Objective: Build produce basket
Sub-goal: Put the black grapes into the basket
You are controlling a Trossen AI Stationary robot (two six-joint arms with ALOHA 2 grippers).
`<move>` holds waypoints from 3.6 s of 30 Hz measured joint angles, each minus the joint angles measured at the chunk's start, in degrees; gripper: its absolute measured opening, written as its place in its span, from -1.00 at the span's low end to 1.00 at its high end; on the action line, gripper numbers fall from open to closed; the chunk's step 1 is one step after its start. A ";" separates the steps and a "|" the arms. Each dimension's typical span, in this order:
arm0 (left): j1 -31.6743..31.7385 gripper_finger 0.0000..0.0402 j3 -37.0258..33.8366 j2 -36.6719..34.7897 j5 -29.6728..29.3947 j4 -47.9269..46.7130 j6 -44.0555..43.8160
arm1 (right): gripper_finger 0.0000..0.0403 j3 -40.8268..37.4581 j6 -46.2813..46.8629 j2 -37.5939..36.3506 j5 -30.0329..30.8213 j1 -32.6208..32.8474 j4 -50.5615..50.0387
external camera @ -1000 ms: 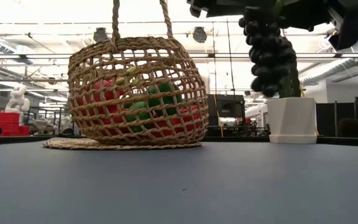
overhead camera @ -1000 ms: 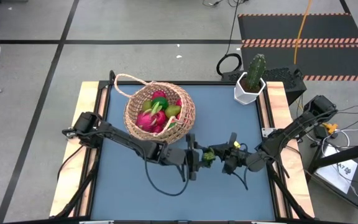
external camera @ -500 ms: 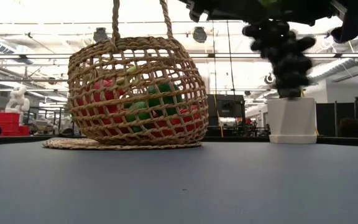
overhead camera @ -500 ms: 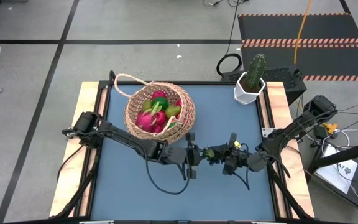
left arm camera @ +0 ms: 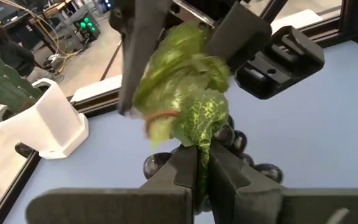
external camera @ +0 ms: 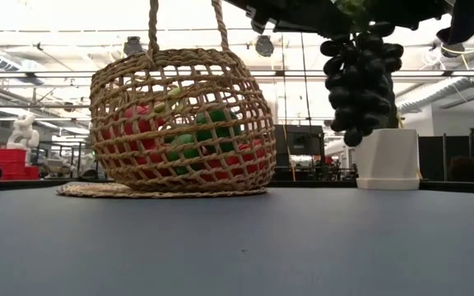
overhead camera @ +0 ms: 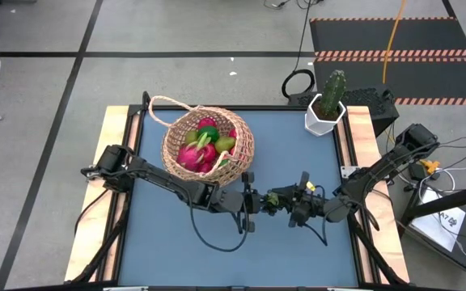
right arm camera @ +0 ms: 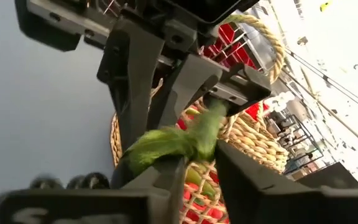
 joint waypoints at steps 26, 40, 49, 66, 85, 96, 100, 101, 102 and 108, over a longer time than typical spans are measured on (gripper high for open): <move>-0.73 -0.92 0.02 -5.14 -0.92 -7.09 -2.14 | 0.21 -0.02 -0.21 -2.86 11.96 3.40 -0.34; -2.12 -0.91 0.07 -8.11 -1.09 -8.38 -2.45 | 0.21 -0.02 0.22 -4.96 16.49 6.05 -0.94; -2.57 -0.91 0.07 -8.54 -1.07 -10.43 -2.34 | 0.21 -0.04 15.71 -4.94 16.26 5.66 -6.18; -3.54 -0.91 0.04 -13.71 -3.11 -16.59 -4.65 | 0.21 -0.08 22.78 -4.90 16.00 5.60 -11.33; -5.14 -0.90 0.02 -23.72 -9.29 -14.36 -3.01 | 0.21 -0.07 24.27 -4.92 10.02 5.57 -14.08; -5.65 -0.90 0.04 -28.57 -11.97 -14.85 -1.66 | 0.21 -0.07 24.27 -4.94 10.02 5.58 -14.04; -5.65 -0.90 0.04 -29.98 -13.67 -15.11 -0.84 | 0.21 -0.07 24.27 -4.94 10.02 5.57 -14.04; -5.75 -0.90 0.04 -30.39 -14.03 -15.35 -0.63 | 0.21 -0.07 24.27 -4.94 10.02 5.57 -14.04; -5.80 -0.90 0.04 -30.73 -14.13 -15.31 -0.57 | 0.21 -0.07 24.27 -4.94 10.01 5.57 -14.02; -6.02 -0.90 0.04 -31.44 -14.12 -15.97 -0.14 | 0.21 -0.07 24.21 -4.94 10.00 5.57 -14.11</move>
